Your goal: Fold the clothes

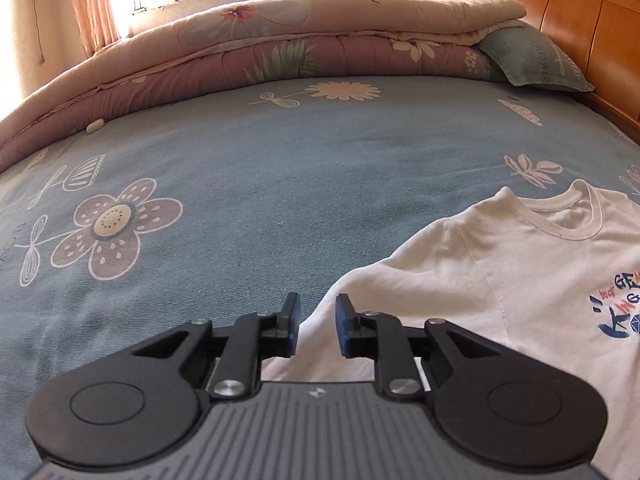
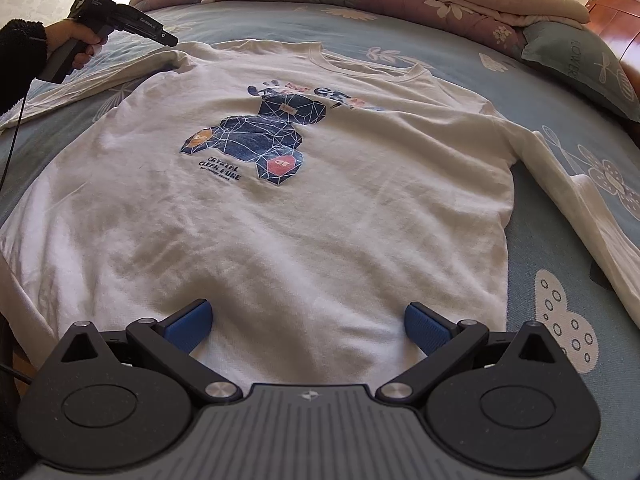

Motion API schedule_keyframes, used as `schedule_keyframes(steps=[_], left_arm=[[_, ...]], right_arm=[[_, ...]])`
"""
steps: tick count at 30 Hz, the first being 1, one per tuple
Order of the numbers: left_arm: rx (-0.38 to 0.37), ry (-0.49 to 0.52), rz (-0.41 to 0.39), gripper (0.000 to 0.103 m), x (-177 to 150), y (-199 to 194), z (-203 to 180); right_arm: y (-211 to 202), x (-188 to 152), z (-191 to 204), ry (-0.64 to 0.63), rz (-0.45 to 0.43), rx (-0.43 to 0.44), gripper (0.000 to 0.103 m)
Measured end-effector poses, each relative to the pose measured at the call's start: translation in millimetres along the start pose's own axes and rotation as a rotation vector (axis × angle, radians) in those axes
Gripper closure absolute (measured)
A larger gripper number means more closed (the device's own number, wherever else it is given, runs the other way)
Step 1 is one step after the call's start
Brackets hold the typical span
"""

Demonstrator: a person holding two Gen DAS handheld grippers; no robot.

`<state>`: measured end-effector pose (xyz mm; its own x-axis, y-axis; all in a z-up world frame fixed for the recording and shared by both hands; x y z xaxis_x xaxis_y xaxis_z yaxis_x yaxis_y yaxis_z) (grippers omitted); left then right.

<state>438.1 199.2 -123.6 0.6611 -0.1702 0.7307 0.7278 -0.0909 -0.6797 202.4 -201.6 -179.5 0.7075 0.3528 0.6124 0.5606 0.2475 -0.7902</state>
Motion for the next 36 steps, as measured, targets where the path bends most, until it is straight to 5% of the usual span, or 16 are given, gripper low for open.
schedule_keyframes(steps=[5,9,13,21,33,35,36], left_arm=[[-0.066,0.047,-0.056,0.077,-11.9,-51.5,-20.0],[-0.244,0.181,-0.045,0.075,-40.3,-74.3,-74.7],[-0.202,0.333,-0.08,0.073,-52.4,-65.0,-104.8],[-0.093,0.305,-0.022,0.074,-47.4,-22.5,-80.9],[-0.176,0.216,0.037,0.07,-51.4,-7.1,-59.1],[-0.18,0.175,0.047,0.081,-50.4,-4.1,-52.6],[-0.158,0.163,0.054,0.099,-49.8,-3.5,-49.1]], right_arm=[[-0.5,-0.3,-0.2,0.0,-0.008,0.0,0.0],[-0.8,-0.8,0.3,0.004,-0.015,-0.003,0.0],[-1.0,-1.5,0.1,0.005,-0.026,-0.001,0.0],[-2.3,-3.2,0.0,0.007,-0.042,0.0,0.0],[-2.1,-4.0,-0.3,0.006,-0.054,0.004,0.0],[-2.2,-4.2,-0.2,0.007,-0.057,0.003,0.0],[-2.4,-4.4,0.1,0.009,-0.058,0.001,0.0]])
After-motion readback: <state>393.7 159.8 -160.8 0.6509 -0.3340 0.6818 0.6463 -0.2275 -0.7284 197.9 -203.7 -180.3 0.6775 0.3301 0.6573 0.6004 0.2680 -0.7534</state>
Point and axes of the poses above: each gripper's, at about its wrist camera, not at the fingertips, and y roughly the way its jaws point, z to its left, x to its top, the point moved 8 cm from there along y, roughly the way its jaws point
